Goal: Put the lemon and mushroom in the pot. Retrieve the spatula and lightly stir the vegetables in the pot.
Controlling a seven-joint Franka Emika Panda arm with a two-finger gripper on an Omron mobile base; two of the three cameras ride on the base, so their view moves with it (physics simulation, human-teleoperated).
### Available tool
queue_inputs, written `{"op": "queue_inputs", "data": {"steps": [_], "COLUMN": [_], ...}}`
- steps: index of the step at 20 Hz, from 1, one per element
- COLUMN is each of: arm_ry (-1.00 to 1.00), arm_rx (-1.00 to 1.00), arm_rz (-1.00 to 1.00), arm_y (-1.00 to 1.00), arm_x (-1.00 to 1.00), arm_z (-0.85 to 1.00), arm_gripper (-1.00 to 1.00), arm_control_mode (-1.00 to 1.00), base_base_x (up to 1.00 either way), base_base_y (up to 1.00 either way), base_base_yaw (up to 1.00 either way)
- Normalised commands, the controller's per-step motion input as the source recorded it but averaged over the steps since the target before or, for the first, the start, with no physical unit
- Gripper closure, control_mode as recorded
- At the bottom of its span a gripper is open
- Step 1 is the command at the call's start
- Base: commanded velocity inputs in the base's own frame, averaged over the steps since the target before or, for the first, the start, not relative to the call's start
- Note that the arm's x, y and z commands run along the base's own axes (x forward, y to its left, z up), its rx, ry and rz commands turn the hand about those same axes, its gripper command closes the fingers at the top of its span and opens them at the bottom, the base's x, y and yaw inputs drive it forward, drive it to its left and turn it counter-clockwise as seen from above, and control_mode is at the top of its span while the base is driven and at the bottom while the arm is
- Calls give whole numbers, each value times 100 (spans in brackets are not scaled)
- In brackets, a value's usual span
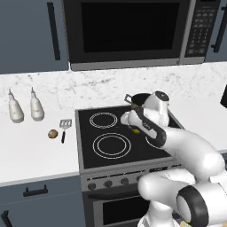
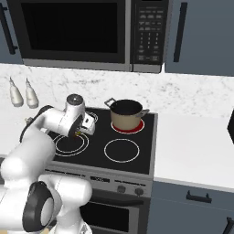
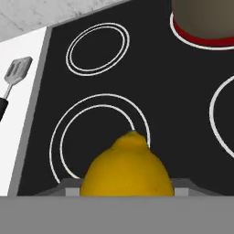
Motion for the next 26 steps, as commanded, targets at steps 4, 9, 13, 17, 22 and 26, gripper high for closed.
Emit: {"op": "queue_inputs", "data": {"steps": [4,9,13,17,22,26], "arm_ry": [0,0,0,0,0,1], "arm_rx": [0,0,0,0,0,0], "arm_rz": [-30,-28,-15,-7,-4,0], "arm_y": [-91,-90,-39,-1,-6,-35], "arm_x": [98,99,73,69,60,45], "arm_z": [38,2,0,0,-8,-21], "arm_gripper": [100,100,100,100,100,100], "arm_control_mode": [-100,-100,-100,-100,-100,-100], "base_base_x": [0,0,0,0,0,0], "base_base_y": [0,0,0,0,0,0], "base_base_yaw": [0,0,0,0,0,0]}}
